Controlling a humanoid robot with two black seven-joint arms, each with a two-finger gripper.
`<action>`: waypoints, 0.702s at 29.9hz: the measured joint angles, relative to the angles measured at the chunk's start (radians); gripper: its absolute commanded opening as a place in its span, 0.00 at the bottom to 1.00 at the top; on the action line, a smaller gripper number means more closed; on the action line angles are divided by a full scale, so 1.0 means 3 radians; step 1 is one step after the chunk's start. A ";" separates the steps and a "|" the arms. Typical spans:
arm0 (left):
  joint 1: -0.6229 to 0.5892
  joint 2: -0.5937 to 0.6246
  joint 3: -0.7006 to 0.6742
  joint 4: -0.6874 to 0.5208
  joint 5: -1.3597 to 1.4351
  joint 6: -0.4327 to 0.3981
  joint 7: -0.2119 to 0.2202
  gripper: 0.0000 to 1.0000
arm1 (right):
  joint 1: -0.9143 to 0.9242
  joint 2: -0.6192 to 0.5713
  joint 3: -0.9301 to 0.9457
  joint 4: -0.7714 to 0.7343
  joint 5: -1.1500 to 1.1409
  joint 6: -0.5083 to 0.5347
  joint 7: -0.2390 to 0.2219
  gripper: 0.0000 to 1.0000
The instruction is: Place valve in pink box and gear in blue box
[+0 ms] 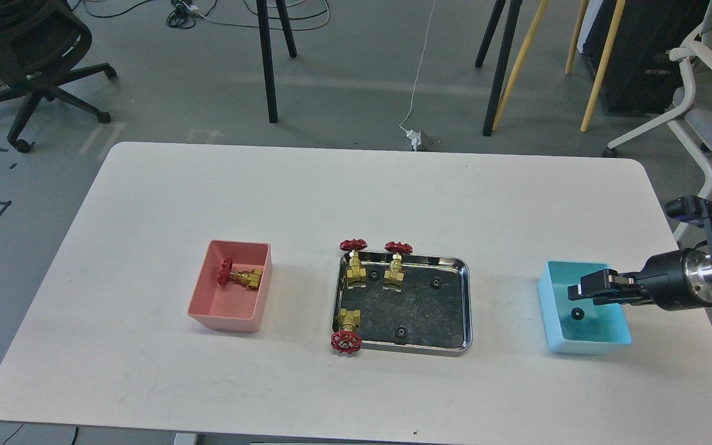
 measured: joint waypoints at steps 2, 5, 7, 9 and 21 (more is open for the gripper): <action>0.0002 0.0013 0.0000 -0.0001 0.0000 -0.0002 0.0002 0.94 | 0.0007 0.0018 0.0000 -0.0011 0.0008 0.0000 0.0000 0.73; 0.0004 0.0020 0.0000 -0.0001 0.0000 -0.0007 0.0020 0.94 | 0.0054 0.0024 0.0028 -0.0011 0.0027 0.0000 0.0001 0.76; 0.0003 0.0021 0.0000 -0.0001 -0.0003 -0.0009 0.0045 0.94 | 0.0129 0.0010 0.0169 0.0005 0.0048 0.0000 0.0009 0.78; 0.0003 0.0018 0.0000 -0.0001 -0.0004 -0.0010 0.0072 0.94 | 0.0229 -0.0020 0.0438 0.0010 0.0109 0.0000 0.0013 0.79; -0.0097 -0.0314 0.0002 -0.0024 0.0008 0.0129 0.0879 0.94 | 0.0329 0.0736 0.2006 -0.1095 0.1952 -0.0282 -0.0563 0.79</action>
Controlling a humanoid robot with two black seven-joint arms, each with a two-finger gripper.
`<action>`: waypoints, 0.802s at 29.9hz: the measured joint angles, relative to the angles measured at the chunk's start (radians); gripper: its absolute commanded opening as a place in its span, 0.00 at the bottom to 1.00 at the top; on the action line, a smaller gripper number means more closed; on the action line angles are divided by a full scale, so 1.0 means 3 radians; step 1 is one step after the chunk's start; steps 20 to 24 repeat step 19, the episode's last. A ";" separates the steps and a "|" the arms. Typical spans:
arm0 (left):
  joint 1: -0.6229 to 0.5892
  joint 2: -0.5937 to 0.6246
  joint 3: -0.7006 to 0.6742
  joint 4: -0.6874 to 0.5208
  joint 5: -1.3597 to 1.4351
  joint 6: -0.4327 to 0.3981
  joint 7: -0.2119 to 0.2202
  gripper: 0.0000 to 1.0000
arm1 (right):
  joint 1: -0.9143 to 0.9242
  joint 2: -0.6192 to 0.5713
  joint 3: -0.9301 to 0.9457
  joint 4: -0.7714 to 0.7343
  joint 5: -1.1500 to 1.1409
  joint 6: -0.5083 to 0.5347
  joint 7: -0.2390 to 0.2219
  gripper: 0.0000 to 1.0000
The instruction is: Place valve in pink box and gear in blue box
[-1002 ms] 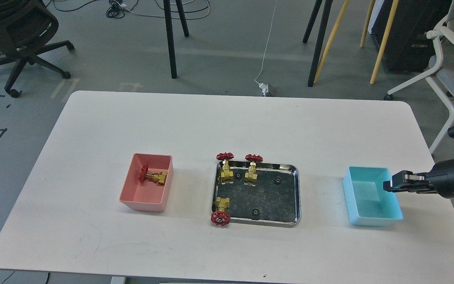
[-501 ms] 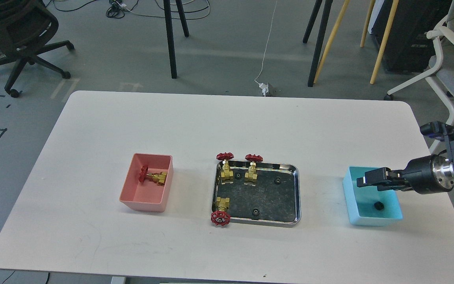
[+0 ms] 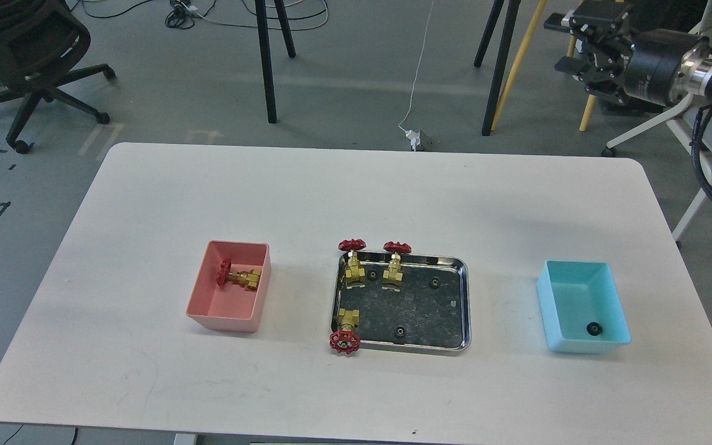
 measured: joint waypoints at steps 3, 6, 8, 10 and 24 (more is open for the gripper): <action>-0.0114 -0.0176 0.0098 -0.0002 0.0005 0.0001 0.0105 0.94 | 0.0001 0.0377 0.0112 -0.0252 0.0303 -0.0481 -0.0183 0.79; -0.0316 -0.0370 0.0275 0.0005 -0.0004 0.0034 0.0202 0.94 | 0.0001 0.0747 0.0148 -0.0450 0.0477 -0.0999 -0.0324 0.79; -0.0476 -0.0503 0.0373 0.0024 -0.0025 0.0063 0.0305 0.94 | 0.0000 0.1001 0.0154 -0.0640 0.0566 -0.1244 -0.0402 0.79; -0.0593 -0.0642 0.0468 0.0075 -0.0035 0.0079 0.0422 0.94 | 0.0000 0.1263 0.0155 -0.0919 0.0660 -0.1383 -0.0472 0.79; -0.0937 -0.1376 0.0627 0.0892 -0.0015 0.0121 0.0479 0.94 | 0.0079 0.1801 0.0240 -0.1954 0.0822 -0.1347 -0.0473 0.98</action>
